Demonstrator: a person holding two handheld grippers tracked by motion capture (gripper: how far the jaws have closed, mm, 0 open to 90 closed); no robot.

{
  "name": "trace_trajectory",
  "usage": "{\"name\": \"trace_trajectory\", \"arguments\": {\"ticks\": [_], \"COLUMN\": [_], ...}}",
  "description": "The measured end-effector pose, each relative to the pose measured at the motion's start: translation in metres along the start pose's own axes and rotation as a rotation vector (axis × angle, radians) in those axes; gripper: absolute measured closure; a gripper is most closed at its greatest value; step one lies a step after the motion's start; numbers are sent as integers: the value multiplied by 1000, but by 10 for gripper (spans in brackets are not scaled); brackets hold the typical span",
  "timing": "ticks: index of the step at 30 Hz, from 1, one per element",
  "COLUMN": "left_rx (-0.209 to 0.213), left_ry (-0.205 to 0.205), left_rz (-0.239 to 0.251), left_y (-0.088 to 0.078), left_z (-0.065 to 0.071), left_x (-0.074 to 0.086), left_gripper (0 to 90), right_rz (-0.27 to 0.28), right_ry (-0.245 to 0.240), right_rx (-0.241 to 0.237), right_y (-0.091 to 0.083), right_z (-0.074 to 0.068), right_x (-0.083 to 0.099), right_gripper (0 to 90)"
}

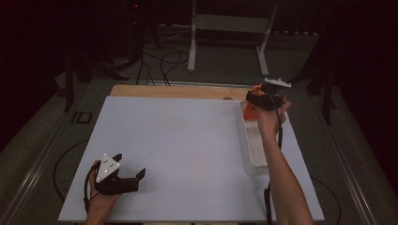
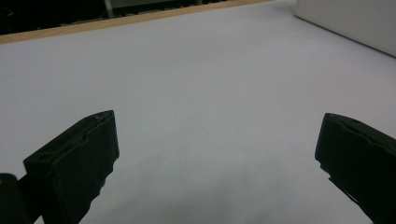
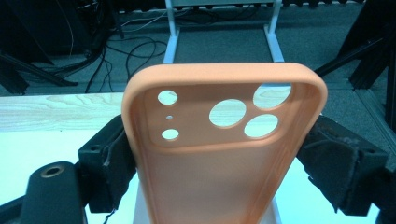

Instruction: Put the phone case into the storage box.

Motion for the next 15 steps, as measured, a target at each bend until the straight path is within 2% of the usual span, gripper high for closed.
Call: {"name": "trace_trajectory", "arguments": {"ticks": [15], "left_rx": [2], "left_ry": [-3], "left_rz": [1], "left_y": [0], "left_z": [0], "left_x": [0], "left_gripper": [5], "right_rz": [-36], "right_ry": [-21], "right_rx": [10], "right_y": [11], "right_z": [-5], "right_x": [7], "right_gripper": [166]}}
Point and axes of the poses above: each handheld gripper's, and its own axes: y roughly forward along the jaws, x roughly out of its underside, z roughly to its right, the point moved 2 cm from there along y, roughly forward along the jaws, and after that the axes turned 4 degrees about z, right-handed, at the moved point
